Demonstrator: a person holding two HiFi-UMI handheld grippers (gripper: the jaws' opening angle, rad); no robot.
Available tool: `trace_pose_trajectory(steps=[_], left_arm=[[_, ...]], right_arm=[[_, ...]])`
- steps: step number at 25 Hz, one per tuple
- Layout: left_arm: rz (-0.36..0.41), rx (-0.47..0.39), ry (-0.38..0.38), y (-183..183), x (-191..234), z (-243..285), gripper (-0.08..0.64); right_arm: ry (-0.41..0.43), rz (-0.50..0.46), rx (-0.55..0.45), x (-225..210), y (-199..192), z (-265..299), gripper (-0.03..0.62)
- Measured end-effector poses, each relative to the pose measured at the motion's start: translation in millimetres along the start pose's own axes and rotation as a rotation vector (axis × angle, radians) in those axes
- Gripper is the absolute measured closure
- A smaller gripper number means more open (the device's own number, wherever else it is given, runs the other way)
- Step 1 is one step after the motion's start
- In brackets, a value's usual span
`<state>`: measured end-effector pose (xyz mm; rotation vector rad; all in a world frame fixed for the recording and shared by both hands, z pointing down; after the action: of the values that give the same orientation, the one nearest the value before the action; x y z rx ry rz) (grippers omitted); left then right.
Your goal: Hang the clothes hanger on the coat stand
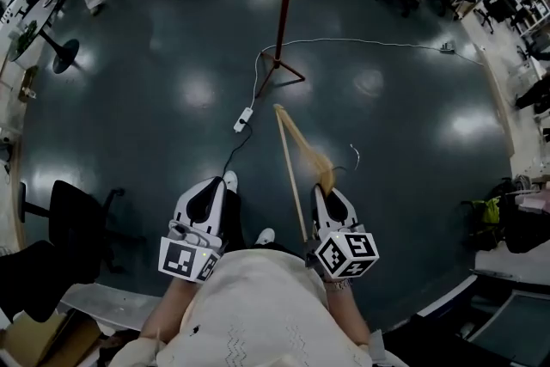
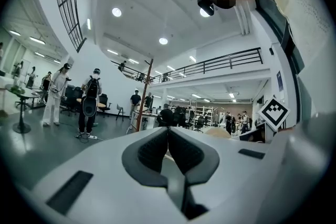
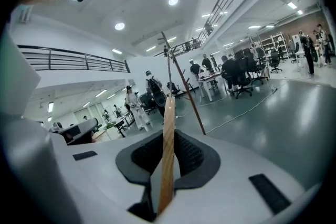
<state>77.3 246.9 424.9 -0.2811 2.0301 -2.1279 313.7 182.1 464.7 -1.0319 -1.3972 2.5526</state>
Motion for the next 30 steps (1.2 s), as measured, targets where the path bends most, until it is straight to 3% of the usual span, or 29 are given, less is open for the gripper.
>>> trace_pose_trajectory(steps=[10,16,20,30], left_arm=[[0.019,-0.025,-0.127,-2.9,75.2,96.3,0.548],[0.03,-0.015,-0.119,-4.1,135.8,134.2,0.548],[-0.005,-0.004,-0.129,-4.2,176.3,150.5,0.548],[0.038,-0.031,-0.246,17.8,316.8,207.7,0.548]], right_arm=[[-0.097,0.018,-0.023,10.1,21.2,79.8,0.523],[-0.089,-0.007,0.016,34.2,32.8,139.7,0.523],[-0.113,-0.02,0.056,58.6,40.1,184.4,0.523],[-0.237,-0.052,-0.004,129.8,73.6,300.0,0.523]])
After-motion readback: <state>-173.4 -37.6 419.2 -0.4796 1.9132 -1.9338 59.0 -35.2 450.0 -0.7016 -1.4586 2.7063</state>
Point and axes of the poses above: the fingertips, and each gripper's own axes: z forward along the fingers, x to its left, y out of its top, the point moved 5 cm from there along -z, backward along the fingers, and after that the axes turned 9 degrees about z, right-handed, at the moved point
